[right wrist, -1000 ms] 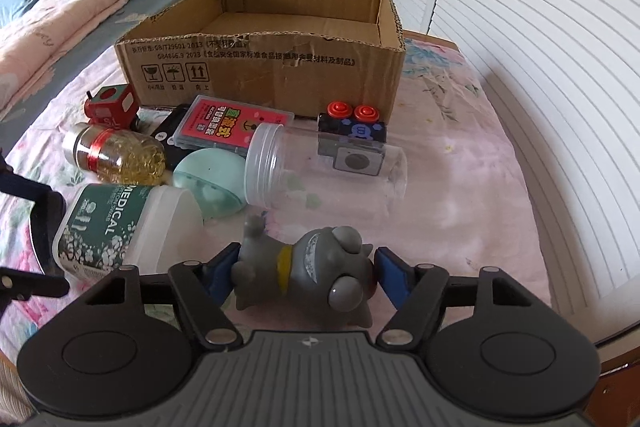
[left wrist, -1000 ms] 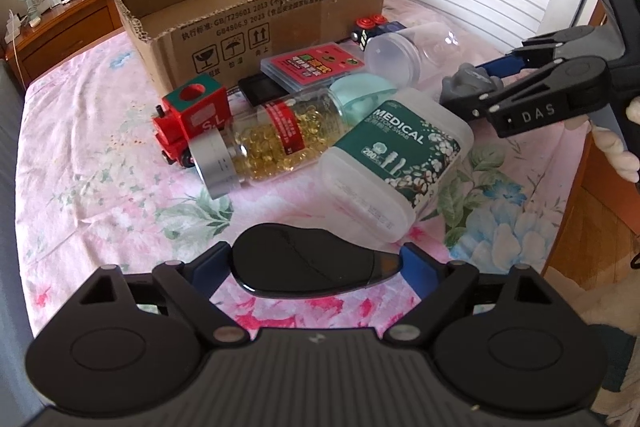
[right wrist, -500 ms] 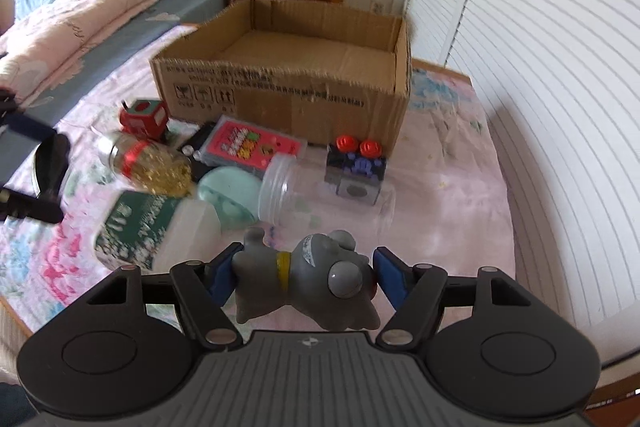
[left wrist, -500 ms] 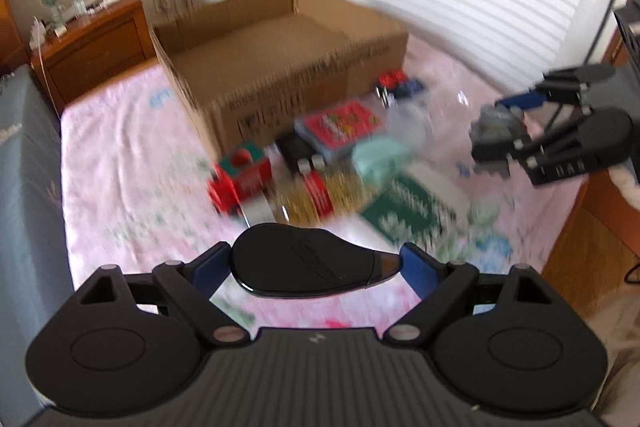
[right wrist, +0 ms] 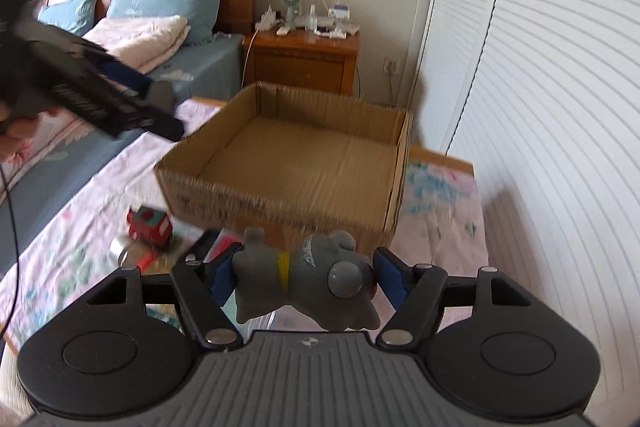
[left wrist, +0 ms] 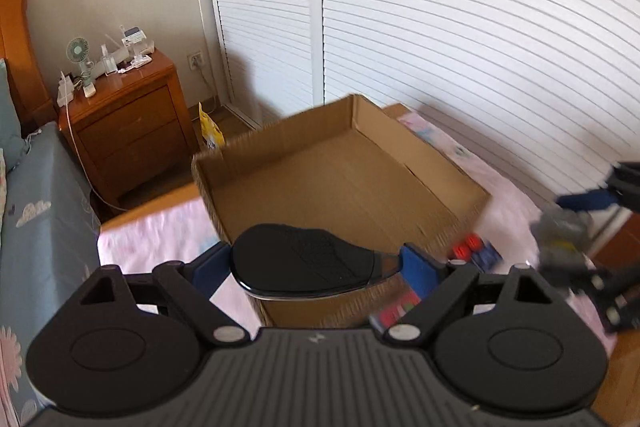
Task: Organize rigid objects
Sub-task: 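Carry the black case and grey toy into the cardboard box and release both, then move both tools back toward the remaining objects, then grasp the capsule bottle with the left tool while the right tool grasps the clear jar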
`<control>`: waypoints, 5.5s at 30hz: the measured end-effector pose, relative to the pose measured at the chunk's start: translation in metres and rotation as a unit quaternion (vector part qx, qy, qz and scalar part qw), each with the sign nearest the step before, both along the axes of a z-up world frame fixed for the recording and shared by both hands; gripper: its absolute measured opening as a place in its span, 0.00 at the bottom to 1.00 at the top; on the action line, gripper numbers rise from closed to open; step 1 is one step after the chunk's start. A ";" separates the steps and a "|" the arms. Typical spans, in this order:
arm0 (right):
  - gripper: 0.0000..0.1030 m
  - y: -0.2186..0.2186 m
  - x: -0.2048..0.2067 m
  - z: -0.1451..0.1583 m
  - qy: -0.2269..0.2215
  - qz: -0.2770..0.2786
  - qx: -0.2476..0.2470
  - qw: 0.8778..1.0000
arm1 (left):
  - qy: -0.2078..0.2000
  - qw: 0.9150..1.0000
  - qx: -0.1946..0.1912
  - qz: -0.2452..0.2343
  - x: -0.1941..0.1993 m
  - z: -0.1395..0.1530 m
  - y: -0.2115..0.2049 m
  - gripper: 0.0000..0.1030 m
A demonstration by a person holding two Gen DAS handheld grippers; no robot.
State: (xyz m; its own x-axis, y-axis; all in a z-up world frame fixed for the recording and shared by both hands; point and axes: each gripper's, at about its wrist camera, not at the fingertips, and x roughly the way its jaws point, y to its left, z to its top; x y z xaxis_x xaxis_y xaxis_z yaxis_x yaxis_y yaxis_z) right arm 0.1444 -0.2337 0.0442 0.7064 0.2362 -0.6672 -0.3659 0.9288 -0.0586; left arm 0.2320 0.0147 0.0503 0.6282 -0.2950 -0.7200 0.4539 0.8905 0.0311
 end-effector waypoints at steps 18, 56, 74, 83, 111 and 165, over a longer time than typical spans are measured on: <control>0.72 -0.002 0.050 0.006 0.011 -0.013 -0.005 1.000 | 0.033 0.996 -0.007 0.080 0.090 -0.046 -0.009 0.89; 1.00 0.048 0.204 -0.008 0.052 -0.091 -0.005 0.994 | -0.012 0.993 -0.023 0.118 -0.101 -0.051 0.055 0.99; 1.00 0.032 0.058 -0.014 0.011 -0.083 0.009 0.996 | -0.010 0.988 -0.032 0.149 -0.131 -0.056 0.054 0.99; 1.00 0.031 0.004 -0.055 0.009 -0.106 -0.024 0.994 | 0.002 0.990 -0.034 0.133 -0.143 -0.065 0.042 0.99; 1.00 -0.017 -0.011 -0.130 0.066 -0.139 -0.015 0.988 | 0.045 0.994 -0.025 0.101 -0.109 -0.096 -0.007 0.99; 0.96 -0.014 -0.004 -0.118 0.037 -0.093 -0.009 0.995 | 0.058 0.987 -0.018 0.151 -0.095 -0.125 0.007 0.91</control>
State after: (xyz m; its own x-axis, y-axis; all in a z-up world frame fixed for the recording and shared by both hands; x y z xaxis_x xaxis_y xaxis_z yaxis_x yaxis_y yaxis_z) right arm 0.1400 -0.2479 -0.0733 0.6852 0.0941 -0.7223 -0.1916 0.9800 -0.0542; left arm 0.1370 0.0221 -0.0745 0.6050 -0.1333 -0.7849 0.1655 0.9854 -0.0398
